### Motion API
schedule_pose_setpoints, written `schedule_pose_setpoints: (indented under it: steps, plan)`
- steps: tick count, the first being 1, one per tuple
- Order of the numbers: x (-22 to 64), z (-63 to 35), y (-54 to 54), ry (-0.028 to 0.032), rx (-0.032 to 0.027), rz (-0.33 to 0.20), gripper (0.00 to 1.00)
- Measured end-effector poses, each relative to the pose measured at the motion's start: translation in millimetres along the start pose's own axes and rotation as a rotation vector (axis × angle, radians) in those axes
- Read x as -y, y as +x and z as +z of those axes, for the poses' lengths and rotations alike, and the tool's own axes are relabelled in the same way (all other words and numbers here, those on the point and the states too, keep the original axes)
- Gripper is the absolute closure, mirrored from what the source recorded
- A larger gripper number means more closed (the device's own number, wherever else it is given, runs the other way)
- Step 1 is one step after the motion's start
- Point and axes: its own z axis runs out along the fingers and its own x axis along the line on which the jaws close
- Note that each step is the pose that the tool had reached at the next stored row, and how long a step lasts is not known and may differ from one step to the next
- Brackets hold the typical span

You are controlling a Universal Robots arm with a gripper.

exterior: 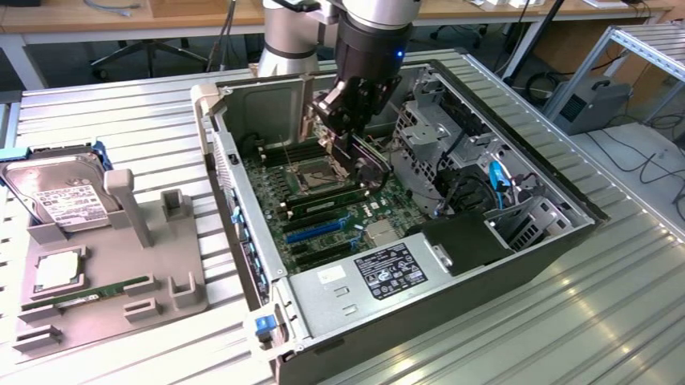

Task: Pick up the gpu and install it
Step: 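Insert the gpu into the slot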

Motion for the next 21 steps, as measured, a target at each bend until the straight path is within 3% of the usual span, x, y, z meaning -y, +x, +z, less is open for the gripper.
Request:
schedule_pose_setpoints:
  steps: [21]
  plan:
    - [0.0, 0.4, 0.0, -0.0017, -0.0016, -0.067, 0.73]
